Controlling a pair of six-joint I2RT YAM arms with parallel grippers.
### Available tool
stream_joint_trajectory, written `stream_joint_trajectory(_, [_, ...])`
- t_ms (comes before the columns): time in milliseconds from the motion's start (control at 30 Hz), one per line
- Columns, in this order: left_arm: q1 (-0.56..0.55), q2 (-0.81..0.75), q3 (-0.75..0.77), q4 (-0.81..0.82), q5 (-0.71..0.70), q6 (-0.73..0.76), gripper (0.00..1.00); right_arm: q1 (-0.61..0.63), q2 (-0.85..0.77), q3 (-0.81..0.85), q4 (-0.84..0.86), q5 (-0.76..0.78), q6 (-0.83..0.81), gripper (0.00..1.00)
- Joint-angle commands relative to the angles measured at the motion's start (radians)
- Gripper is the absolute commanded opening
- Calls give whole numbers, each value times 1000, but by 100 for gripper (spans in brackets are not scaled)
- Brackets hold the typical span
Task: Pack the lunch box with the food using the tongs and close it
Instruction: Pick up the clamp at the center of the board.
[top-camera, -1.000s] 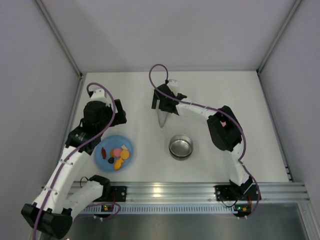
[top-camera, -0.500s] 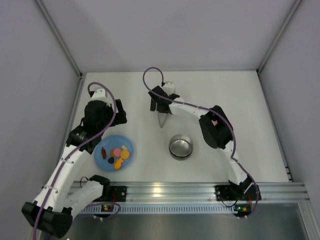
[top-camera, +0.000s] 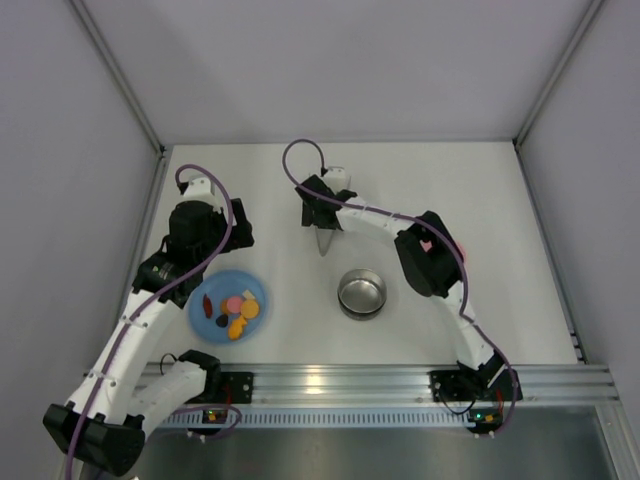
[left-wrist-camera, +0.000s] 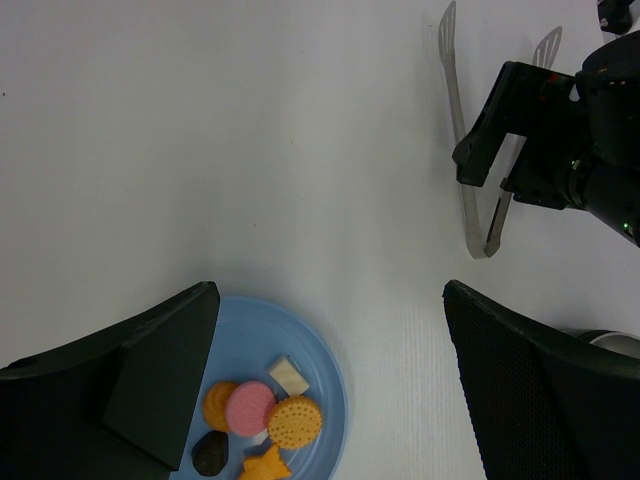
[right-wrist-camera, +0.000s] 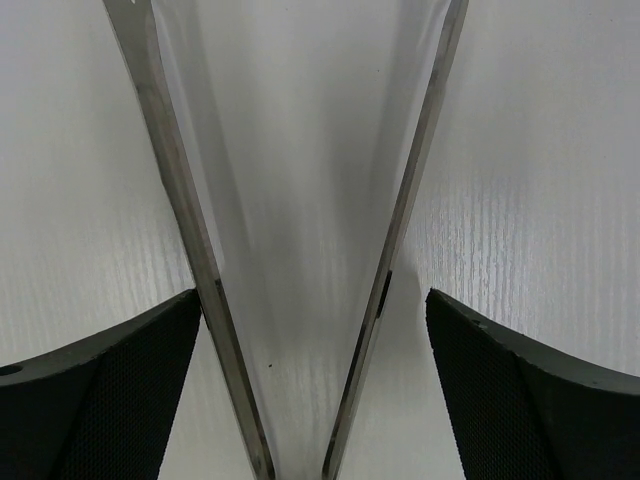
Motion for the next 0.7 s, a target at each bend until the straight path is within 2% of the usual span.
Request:
stream_joint_trajectory(0, [-5,4,-3,43,-8,6,99,25,23,37,-12,15,-29,91])
stream_joint_trajectory(267, [-5,6,-1,43,-11,8,99,34,72,106,-58,4,-58,87])
stream_joint_trajectory(667, [-7,9,-3,41,-13,6,99,34,35,-10,-10,10,-90,74])
